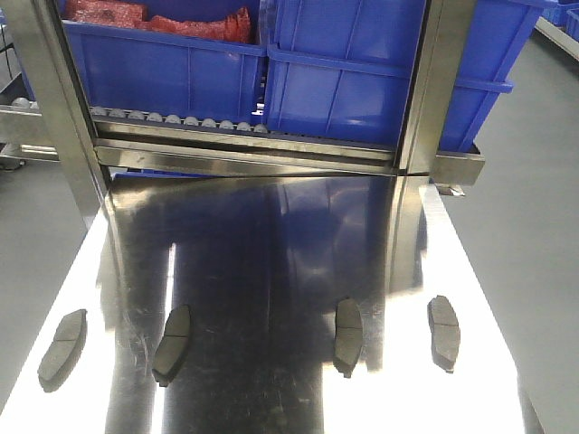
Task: Move and align brake pads A on conveyor
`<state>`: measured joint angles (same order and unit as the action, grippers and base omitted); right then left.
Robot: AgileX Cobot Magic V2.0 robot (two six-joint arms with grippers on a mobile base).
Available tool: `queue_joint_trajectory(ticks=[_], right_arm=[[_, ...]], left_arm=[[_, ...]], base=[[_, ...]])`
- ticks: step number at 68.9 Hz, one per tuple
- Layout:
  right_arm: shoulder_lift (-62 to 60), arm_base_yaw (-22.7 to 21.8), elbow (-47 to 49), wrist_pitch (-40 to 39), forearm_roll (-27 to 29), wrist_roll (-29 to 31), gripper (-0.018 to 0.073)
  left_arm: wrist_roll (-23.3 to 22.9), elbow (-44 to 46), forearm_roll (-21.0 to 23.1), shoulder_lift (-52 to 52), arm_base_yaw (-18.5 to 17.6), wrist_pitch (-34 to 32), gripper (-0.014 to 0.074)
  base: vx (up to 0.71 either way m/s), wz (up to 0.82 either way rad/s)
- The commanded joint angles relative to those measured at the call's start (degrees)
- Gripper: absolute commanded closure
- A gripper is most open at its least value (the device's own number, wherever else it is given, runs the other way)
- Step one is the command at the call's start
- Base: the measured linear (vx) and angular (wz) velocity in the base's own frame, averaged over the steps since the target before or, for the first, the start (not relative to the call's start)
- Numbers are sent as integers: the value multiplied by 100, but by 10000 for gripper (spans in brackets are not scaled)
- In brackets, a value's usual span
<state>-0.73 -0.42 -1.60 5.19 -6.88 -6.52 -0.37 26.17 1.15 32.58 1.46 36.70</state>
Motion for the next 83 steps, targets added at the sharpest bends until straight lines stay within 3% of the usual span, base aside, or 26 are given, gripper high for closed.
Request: queue_joint_trajectory(ticks=[1,11,27,34,47,64,83], right_arm=[[-62,-9,-72,-435,-58,48,571],[-62,-9,-72,-435,-58,48,571],[-62,-9,-72,-435,-58,48,571],[-62,-9,-72,-435,-58,48,571],[-62,-9,-72,-435,-58,48,571],[-62,-9,-72,-435,-58,48,571],[-62,-9,-72,-435,-58,48,571]], left_arm=[[-1,195,33,97,-24,-274,567],[-1,202,48,234,-24,-216,456],[-1,208,48,329,-24,-216,150],[37,213,48,392,-24,-216,71],[259,717,121,1004,-24,229,64],[1165,1676,1006,2645,-36,750,76],[1158,2403,894,4304,-226,765,76]], base=[[0,0],[0,0],[0,0],[0,0],[0,0],[0,0],[0,0]])
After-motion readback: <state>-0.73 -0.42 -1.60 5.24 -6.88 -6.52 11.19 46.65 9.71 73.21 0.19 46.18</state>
